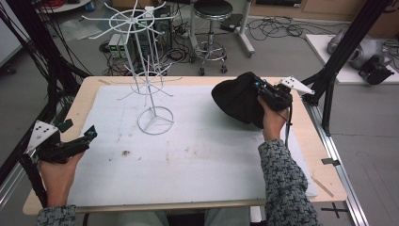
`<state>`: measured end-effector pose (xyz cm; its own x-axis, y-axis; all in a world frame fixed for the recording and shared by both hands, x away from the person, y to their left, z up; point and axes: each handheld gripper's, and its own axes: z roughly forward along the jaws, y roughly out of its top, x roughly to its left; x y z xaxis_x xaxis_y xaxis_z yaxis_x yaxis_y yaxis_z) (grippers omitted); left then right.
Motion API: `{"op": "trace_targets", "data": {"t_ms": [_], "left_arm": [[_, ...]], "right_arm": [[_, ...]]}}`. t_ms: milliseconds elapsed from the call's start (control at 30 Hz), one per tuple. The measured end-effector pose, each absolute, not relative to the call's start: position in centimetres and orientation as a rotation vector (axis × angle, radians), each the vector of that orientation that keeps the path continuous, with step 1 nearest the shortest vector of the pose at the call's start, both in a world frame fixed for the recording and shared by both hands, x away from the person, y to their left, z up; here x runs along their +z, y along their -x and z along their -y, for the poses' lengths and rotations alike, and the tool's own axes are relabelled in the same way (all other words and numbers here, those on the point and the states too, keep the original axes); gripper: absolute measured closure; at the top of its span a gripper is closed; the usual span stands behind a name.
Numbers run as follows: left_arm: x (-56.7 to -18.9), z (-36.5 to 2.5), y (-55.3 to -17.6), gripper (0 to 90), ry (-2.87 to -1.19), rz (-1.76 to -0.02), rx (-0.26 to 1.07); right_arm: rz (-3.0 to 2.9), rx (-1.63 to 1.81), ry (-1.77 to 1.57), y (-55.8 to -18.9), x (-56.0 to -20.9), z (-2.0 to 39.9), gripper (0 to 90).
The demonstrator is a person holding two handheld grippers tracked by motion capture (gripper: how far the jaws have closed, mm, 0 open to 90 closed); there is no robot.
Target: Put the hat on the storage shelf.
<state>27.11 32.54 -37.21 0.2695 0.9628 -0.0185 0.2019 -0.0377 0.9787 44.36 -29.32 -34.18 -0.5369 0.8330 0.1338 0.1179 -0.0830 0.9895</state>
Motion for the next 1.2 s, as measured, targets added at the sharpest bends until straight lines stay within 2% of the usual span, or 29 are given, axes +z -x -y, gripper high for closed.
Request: {"op": "trace_targets", "data": {"t_ms": [667,1200], "left_arm": [[-37.3,-33.8,-24.9,16.4,-1.489,-1.181,0.963],[-37.1,-33.8,-24.7,16.4,-1.489,-1.176,0.979]], "right_arm": [[-1.536,1.882,-0.819,-46.2,-25.8,26.3,85.1],[-1.461,2.008,-0.766,-46.8,-21.9,25.1,85.0]]}}
